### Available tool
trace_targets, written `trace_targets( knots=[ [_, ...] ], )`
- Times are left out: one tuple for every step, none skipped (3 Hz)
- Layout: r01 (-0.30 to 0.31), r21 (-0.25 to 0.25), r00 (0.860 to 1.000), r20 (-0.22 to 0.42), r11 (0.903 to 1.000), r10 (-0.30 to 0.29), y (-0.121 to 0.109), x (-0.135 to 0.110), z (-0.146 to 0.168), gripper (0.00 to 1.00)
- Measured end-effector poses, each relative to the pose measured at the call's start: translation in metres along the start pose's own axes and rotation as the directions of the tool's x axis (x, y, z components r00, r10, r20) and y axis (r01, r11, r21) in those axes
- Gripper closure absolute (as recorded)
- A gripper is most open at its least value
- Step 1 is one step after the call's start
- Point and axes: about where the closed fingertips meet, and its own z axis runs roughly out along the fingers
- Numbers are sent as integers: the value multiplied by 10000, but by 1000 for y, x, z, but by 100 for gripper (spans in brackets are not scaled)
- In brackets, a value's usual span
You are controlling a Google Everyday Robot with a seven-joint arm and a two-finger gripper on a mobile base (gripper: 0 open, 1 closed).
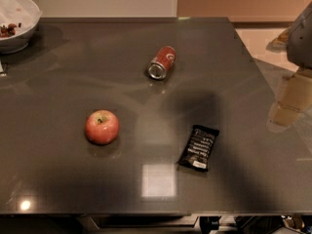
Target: Move rxbar chocolate near coke can
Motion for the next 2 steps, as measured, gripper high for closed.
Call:
trace_targets(
  knots=[
    [0, 2, 10000, 1, 10000, 0, 0, 0, 0, 0],
    [366, -255, 9992, 163, 9990, -362, 0, -6, 7, 0]
  ],
)
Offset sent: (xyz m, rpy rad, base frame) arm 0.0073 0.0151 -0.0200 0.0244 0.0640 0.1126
